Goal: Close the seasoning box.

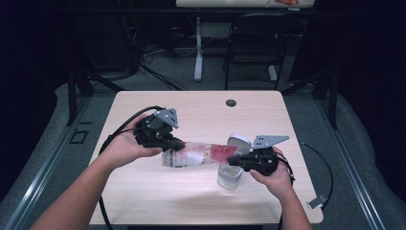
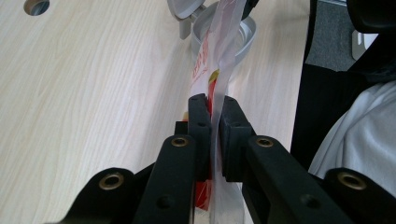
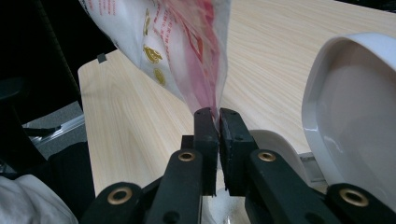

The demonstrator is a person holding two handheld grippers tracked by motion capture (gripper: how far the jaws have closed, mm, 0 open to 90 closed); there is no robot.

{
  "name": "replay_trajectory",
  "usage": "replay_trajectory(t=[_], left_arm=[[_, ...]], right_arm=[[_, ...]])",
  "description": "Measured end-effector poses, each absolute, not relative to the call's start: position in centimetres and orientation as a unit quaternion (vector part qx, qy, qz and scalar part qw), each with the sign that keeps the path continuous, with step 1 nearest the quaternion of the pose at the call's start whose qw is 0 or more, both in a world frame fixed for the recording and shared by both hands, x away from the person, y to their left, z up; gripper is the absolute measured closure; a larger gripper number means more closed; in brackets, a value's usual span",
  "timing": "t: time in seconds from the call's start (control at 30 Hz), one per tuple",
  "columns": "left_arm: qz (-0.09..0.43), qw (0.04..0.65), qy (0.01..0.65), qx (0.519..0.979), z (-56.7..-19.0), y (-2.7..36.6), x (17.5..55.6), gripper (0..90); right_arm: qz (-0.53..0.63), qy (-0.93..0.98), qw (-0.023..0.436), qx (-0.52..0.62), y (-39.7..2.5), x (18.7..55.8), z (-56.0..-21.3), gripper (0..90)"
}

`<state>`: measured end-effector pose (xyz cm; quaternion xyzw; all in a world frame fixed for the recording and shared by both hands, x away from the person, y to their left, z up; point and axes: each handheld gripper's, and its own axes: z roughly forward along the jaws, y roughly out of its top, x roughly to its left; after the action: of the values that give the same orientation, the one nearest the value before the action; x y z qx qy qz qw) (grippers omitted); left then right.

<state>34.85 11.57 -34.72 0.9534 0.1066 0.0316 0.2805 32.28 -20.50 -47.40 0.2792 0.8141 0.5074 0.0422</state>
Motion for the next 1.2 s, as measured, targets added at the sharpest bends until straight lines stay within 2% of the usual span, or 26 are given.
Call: replay_trajectory(t=[1.2], left_arm=[[0.034,0.27,0.099,0.957,-33.7,10.1,35.4,85.8]], right_arm=[[0.504,0.814,0.05,0.283,-20.6,32.1,-47.8,86.7]])
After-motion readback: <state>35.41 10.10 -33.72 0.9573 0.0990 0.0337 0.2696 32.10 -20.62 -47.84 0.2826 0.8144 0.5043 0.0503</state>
